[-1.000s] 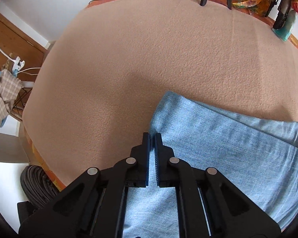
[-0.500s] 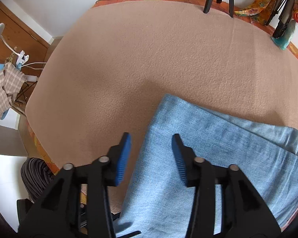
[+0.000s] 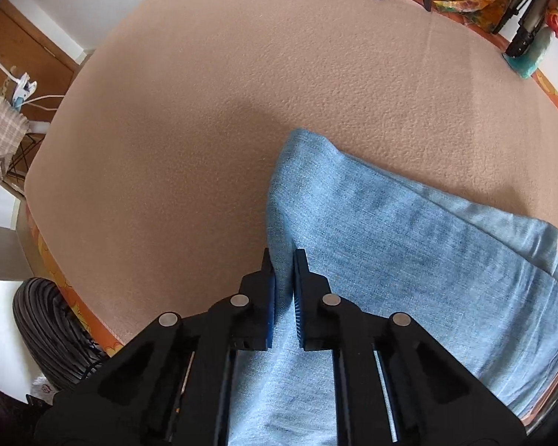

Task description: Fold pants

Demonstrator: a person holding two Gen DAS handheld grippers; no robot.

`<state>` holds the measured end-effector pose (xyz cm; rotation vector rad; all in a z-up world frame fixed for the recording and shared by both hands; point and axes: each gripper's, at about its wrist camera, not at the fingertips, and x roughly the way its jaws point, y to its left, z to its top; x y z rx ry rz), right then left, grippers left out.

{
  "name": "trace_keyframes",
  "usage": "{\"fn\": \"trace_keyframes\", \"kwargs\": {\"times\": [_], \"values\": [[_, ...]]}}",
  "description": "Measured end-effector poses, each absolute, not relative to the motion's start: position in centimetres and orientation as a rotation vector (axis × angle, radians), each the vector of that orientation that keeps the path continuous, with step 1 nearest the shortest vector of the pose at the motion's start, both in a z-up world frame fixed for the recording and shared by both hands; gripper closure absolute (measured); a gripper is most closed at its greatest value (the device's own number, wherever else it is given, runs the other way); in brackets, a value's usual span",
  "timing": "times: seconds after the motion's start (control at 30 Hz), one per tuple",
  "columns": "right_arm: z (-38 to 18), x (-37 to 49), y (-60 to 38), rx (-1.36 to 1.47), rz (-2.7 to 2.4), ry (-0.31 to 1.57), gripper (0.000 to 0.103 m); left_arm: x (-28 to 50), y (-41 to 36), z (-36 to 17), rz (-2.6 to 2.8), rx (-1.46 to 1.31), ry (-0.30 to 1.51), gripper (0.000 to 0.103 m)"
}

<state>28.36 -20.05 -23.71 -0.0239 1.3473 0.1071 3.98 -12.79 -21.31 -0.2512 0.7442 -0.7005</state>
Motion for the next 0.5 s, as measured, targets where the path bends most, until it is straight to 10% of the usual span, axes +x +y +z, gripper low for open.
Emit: {"fn": "trace_keyframes", "kwargs": {"times": [0.5], "values": [[-18.0,24.0,-26.8,0.23,0.138,1.147,0.095,3.1,-15.9,-20.1,-0.851,-0.27,0.675,0.082]]}}
